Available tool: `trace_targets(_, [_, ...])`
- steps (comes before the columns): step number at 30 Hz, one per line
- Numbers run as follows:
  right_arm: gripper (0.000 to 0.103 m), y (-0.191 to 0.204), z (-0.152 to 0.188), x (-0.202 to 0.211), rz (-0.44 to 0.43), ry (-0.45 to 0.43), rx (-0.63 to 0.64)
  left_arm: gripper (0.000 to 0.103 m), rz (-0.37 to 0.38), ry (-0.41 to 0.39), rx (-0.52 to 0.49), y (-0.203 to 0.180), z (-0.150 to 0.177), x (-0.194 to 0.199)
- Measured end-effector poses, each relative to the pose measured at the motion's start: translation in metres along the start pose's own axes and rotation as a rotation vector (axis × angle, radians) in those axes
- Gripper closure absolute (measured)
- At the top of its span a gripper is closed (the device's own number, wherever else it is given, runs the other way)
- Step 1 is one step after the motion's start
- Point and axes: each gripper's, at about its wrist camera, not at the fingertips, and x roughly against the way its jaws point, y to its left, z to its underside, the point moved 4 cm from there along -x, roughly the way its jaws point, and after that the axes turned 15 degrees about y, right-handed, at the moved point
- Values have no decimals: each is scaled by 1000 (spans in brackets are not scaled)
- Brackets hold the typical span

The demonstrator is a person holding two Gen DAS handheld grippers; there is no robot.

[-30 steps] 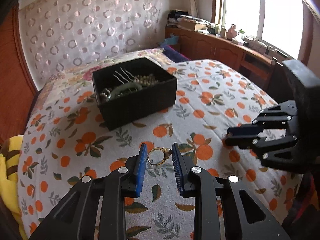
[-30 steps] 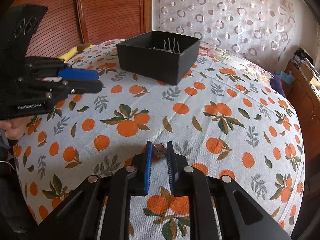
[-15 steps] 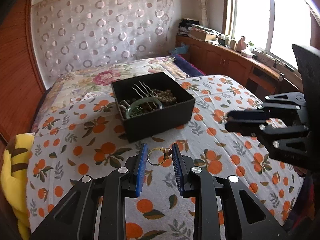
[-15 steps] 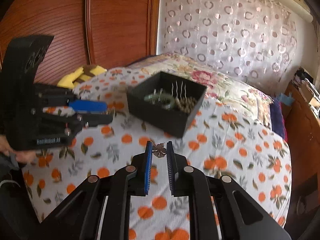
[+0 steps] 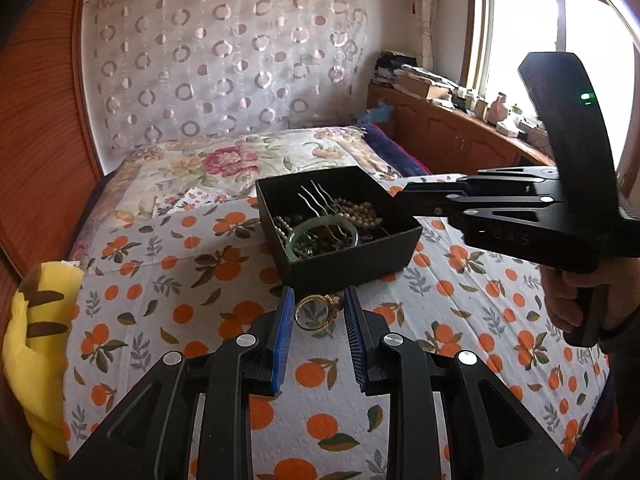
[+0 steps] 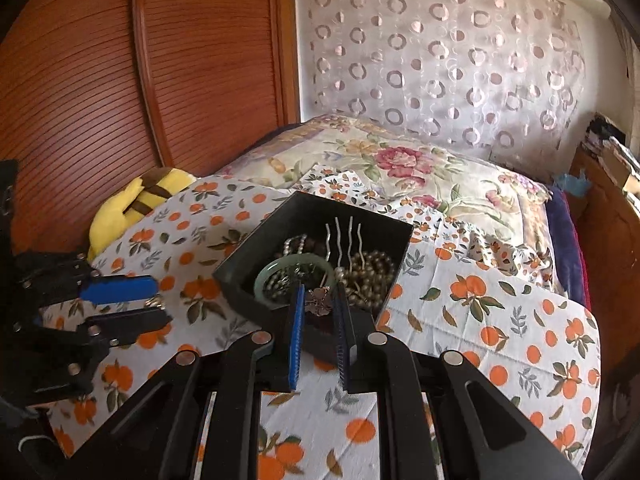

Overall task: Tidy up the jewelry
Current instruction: 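Carry the gold ring and brown earring over the black box with both tools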

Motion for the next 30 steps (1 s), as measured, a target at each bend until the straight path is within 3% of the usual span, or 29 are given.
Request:
trace_targets(14, [86, -22, -27, -12, -18, 25, -56, 79, -15, -11, 13, 12, -48, -18])
trace_targets(19, [76, -27, -33, -8, -18, 15, -59, 79, -15, -3, 21, 17, -61, -29])
trace_targets(30, [76, -40, -21, -6, -9, 8, -82, 79, -22, 30, 49, 27, -91, -60])
